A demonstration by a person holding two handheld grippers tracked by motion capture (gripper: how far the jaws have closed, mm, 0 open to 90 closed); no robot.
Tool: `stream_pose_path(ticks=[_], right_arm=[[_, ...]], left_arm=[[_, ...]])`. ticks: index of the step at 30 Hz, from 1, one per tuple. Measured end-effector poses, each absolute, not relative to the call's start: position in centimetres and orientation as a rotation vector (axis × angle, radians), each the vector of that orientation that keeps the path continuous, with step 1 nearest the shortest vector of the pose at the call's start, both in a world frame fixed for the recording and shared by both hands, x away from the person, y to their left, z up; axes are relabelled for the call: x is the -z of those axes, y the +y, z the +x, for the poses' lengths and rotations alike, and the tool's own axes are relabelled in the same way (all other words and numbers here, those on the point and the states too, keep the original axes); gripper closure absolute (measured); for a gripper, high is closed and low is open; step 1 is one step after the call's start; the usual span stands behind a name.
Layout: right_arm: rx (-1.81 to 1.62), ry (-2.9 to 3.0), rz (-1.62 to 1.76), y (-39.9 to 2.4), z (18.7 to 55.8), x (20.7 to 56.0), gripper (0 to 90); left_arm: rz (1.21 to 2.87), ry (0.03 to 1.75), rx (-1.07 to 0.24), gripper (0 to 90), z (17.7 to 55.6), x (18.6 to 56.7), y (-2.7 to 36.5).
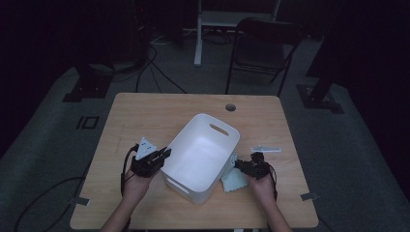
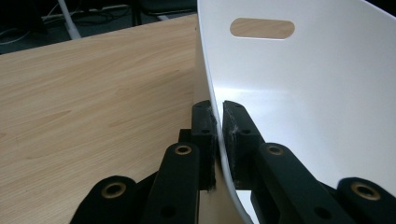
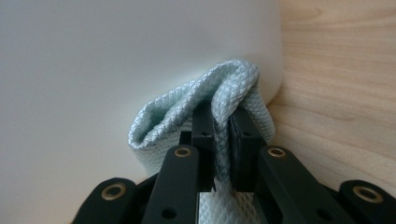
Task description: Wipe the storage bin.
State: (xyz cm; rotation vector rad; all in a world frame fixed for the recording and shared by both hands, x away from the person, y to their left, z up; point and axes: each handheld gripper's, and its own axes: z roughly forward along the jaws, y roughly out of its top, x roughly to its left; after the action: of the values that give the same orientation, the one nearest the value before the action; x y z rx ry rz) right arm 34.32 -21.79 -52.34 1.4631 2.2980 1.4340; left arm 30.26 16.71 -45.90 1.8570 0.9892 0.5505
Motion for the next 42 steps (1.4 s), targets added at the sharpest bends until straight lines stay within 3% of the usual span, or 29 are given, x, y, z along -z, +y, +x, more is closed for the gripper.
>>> stream_pose_path(ticks=[11,29,42], right_arm=[[-1.689,2.222,1.224,-22.3,30.0,46.7,82.7],[-1.676,2.221,1.217,-21.3,30.8,47.3,77.0],[-1.643,2.232,1.207,-21.1,30.9,47.9,82.0]], left_arm=[[1.847,0.992,-0.523,83.6,30.3,46.0,16.9],[1.867,0.973,-0.503,83.3,30.5,45.9,16.9],[1.861,0.969,-0.5,83.1,30.5,45.9,16.9]])
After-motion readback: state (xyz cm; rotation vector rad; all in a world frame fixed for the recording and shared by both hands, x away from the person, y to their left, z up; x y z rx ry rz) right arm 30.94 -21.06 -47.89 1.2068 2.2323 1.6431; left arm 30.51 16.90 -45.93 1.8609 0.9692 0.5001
